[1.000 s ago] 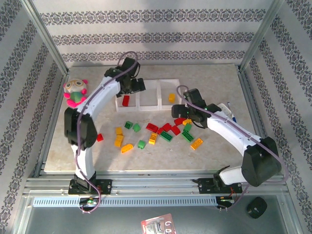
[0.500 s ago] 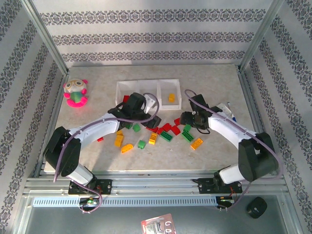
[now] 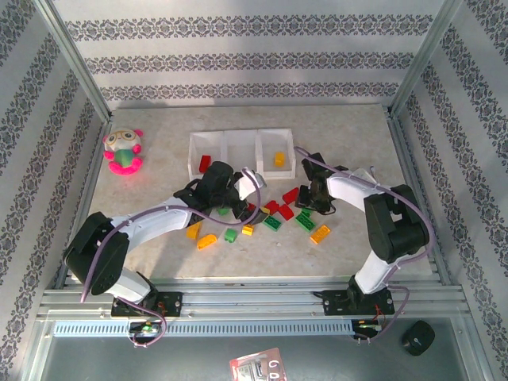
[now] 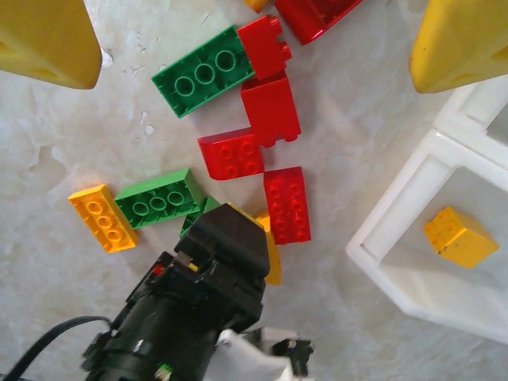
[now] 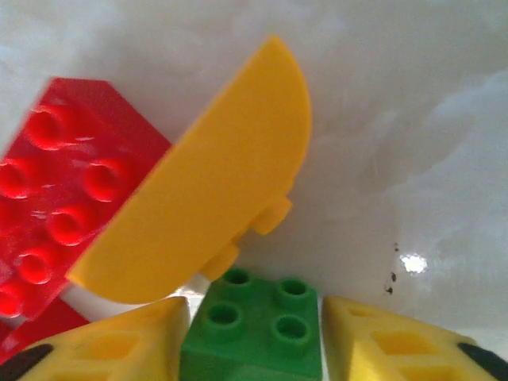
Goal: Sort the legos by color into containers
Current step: Pick up the lego from the middle-right of the table.
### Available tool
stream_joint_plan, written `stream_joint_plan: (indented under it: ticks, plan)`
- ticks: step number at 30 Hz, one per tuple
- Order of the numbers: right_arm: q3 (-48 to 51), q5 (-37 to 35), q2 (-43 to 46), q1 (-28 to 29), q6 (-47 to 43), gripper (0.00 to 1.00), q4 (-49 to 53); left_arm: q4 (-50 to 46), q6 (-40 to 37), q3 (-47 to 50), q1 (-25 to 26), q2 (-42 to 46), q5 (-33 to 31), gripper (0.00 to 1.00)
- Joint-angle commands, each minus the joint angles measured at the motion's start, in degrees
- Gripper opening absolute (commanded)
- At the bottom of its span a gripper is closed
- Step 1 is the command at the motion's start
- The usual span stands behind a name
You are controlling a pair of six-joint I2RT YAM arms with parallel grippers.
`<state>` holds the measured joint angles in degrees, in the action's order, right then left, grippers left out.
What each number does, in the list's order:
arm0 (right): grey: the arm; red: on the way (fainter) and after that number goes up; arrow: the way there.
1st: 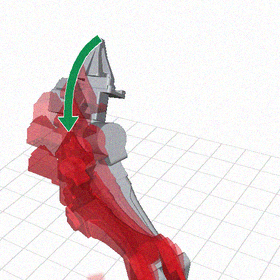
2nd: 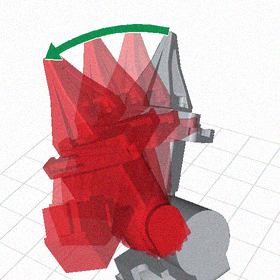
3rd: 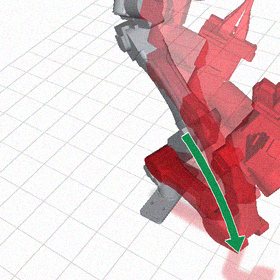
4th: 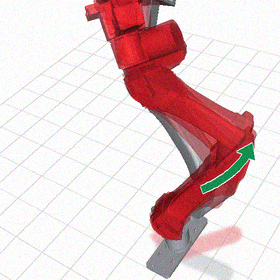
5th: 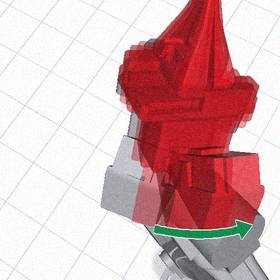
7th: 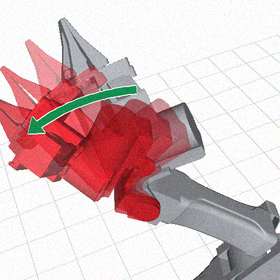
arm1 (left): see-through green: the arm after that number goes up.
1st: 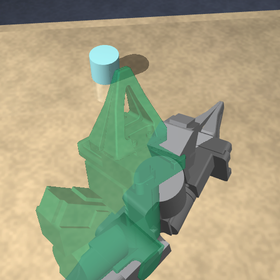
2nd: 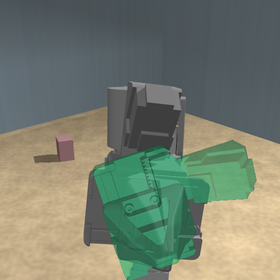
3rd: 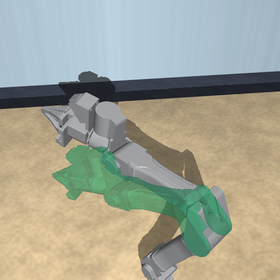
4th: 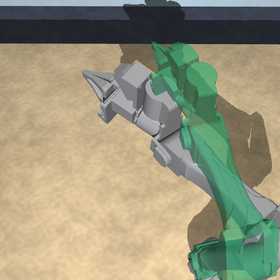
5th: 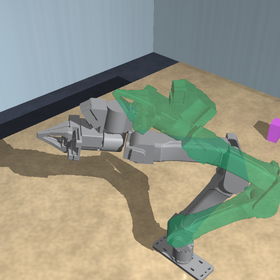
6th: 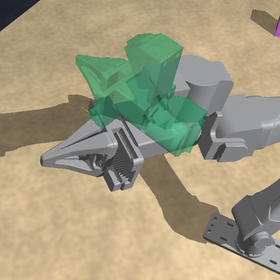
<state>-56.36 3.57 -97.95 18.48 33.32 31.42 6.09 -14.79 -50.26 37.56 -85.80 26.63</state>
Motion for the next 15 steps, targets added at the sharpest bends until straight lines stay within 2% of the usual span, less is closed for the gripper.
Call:
stream_joint_plan:
  ticks: [1, 5, 10, 15]
  plan:
    - [-1.41, 0.11, 0.35, -0.43, 0.21, 0.38, 2.29, 5.27, -1.80, 1.22, 0.67, 1.59, 2.10, 0.99]
    - [-1.71, 0.01, 2.72, -0.37, -0.40, 0.30, 3.43, 6.57, -1.08, 2.03, 0.68, 1.68, 2.01, 0.99]
    - [-4.37, -0.34, 7.25, 1.16, -4.51, 0.29, 4.72, 6.48, -0.83, 3.00, 0.67, 2.82, 1.73, 0.99]
    - [-11.62, -1.48, 7.07, 5.62, -10.98, 0.29, 3.95, 9.56, 5.95, 7.23, 0.67, 5.92, -4.88, 0.99]
